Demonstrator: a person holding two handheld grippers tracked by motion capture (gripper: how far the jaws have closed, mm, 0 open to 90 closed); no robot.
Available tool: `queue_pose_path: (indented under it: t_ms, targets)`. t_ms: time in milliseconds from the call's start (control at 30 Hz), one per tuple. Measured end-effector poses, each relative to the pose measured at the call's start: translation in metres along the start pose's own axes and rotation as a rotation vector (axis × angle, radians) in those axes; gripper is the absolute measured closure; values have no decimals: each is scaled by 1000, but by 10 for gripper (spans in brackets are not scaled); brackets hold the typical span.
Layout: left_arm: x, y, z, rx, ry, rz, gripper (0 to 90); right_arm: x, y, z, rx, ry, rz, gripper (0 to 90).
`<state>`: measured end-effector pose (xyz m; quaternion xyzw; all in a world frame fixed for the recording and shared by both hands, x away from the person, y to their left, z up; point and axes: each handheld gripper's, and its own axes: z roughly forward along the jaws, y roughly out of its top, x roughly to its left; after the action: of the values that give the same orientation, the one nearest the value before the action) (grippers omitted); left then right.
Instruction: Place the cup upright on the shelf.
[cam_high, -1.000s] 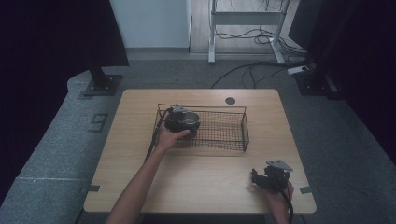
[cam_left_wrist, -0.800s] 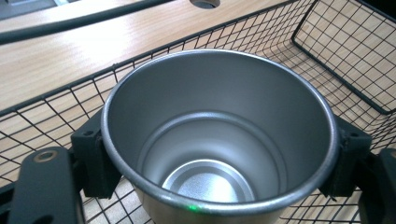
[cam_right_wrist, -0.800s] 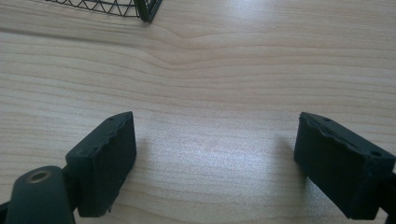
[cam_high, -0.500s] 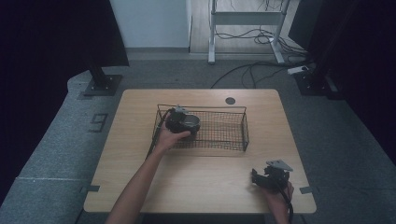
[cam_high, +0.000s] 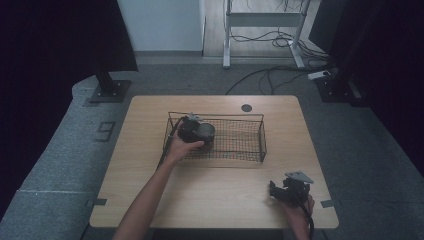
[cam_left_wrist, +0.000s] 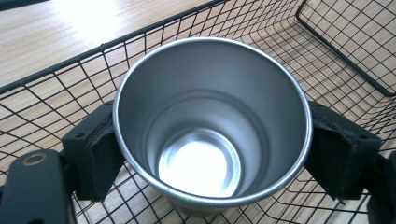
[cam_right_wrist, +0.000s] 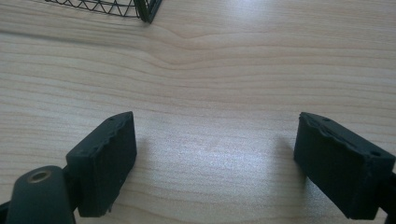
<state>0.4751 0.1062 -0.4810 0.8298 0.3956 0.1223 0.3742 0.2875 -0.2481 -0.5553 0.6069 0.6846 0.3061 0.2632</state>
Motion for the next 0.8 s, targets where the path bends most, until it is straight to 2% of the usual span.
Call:
queue_pose_path:
  t_ms: [100,300,800]
  targets:
    - [0,2,0,14,2,0,148,0,0,0,0,0,1,129]
    - [-4,4,2,40,15,28,145,0,0,0,0,0,0,129]
    - [-2,5,1,43,25,12,136,0,0,0,0,0,0,129]
